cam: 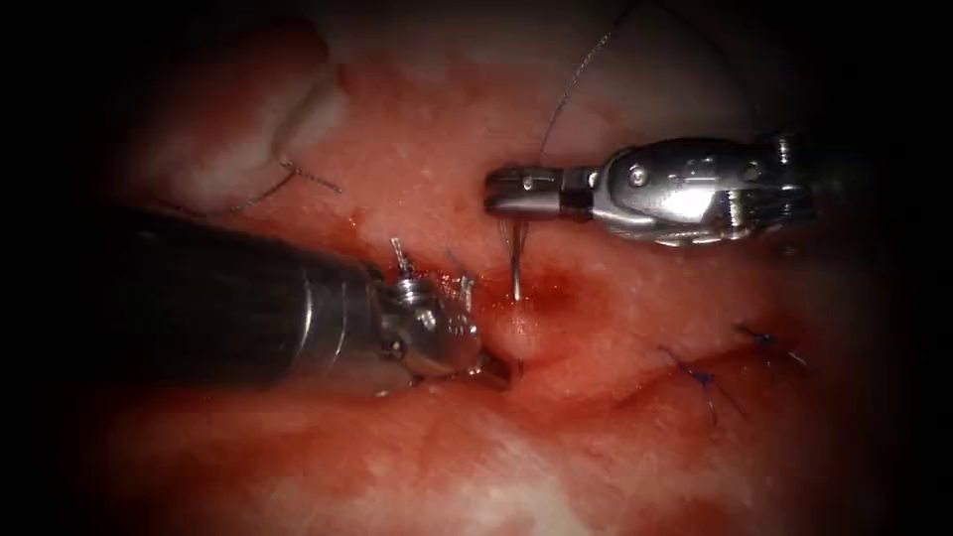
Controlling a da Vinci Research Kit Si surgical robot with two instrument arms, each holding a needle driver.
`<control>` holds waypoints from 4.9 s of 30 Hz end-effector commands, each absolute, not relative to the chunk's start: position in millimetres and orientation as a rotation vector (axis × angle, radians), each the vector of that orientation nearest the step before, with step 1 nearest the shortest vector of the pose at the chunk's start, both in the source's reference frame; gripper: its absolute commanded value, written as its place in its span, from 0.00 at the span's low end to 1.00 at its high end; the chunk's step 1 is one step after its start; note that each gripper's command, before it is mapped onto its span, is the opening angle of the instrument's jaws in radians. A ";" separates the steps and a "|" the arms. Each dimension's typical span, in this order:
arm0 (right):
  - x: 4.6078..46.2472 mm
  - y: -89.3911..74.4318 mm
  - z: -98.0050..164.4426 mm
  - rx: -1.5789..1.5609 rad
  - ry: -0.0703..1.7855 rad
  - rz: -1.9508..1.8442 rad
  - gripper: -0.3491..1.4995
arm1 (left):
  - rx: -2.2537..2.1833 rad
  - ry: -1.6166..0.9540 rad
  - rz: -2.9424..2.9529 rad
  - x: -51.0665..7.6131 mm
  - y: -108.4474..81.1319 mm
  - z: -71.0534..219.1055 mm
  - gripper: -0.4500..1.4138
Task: Wound Closure
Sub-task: Throw the needle through the buttom half of the skin, then pull the needle through the skin with the left tool.
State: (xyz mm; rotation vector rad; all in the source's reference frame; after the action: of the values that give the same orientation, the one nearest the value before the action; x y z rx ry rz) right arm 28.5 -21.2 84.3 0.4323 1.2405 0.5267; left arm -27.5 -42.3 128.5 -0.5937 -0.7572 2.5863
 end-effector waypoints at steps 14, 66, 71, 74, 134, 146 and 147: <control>27.9 -23.6 89.4 0.940 1.002 0.936 0.00 | -0.595 -0.760 2.587 -27.9 -42.4 129.0 0.14; 21.4 -25.7 87.8 0.786 1.114 0.836 0.88 | -1.433 -0.453 2.870 -29.5 -42.6 125.4 0.54; 21.5 -25.7 87.8 0.780 1.113 0.843 0.87 | -1.434 -0.454 2.865 -30.3 -42.7 125.5 0.46; 21.5 -25.7 87.8 0.780 1.113 0.842 0.87 | -1.443 -0.451 2.860 -30.2 -42.7 125.5 0.25; 25.0 -29.7 89.8 0.603 1.126 0.650 0.00 | -1.545 -0.933 2.093 -29.7 -42.2 106.6 0.00; 25.0 -30.4 90.5 0.592 1.115 0.643 0.00 | -1.592 -0.789 2.158 -25.8 -39.2 103.5 0.00; 25.0 -30.4 90.5 0.592 1.112 0.642 0.00 | -1.592 -0.782 2.161 -25.5 -39.1 103.3 0.00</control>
State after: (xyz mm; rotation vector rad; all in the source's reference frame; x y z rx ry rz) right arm 24.4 -29.8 90.1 0.5862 1.1131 0.6383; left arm -24.6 -38.8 102.6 -1.5972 -0.7717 2.1671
